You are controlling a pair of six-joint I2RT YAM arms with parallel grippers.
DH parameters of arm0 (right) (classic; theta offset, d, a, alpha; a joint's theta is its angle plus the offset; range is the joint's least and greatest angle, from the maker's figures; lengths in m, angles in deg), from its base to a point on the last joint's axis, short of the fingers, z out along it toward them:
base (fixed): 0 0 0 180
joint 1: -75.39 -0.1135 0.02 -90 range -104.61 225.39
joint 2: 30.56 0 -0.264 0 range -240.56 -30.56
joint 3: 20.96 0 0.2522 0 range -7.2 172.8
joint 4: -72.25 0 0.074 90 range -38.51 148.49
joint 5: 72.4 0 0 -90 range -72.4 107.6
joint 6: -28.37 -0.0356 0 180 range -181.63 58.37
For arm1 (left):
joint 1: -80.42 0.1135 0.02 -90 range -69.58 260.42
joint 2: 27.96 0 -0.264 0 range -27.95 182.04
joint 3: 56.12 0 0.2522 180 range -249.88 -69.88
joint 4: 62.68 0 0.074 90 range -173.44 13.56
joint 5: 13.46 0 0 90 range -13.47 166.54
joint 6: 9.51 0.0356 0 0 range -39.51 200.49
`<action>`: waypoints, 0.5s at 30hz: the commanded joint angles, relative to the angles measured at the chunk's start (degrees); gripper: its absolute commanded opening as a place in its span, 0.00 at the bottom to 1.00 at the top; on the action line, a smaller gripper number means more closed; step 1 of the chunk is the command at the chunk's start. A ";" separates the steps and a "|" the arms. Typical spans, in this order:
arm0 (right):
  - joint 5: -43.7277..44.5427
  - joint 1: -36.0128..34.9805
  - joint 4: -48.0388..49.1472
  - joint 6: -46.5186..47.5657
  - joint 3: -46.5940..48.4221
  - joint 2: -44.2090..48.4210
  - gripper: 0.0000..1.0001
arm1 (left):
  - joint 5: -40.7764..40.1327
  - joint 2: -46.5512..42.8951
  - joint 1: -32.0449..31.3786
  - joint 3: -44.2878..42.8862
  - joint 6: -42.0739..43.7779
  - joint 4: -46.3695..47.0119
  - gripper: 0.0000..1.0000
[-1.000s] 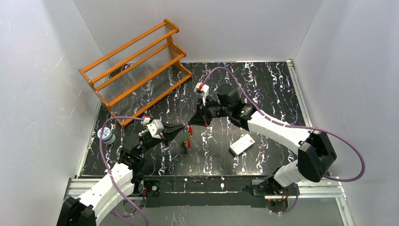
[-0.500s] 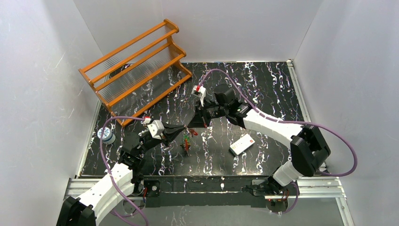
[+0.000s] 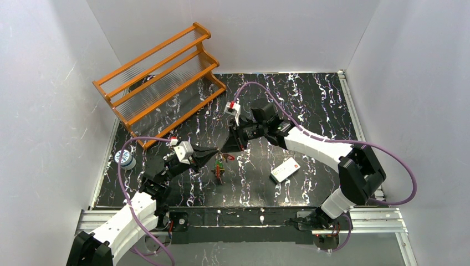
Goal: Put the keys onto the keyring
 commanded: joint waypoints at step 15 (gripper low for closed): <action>-1.85 -0.03 16.26 12.66 -9.37 11.82 0.63 | 0.53 -1.54 -0.04 -0.18 -0.39 4.29 0.00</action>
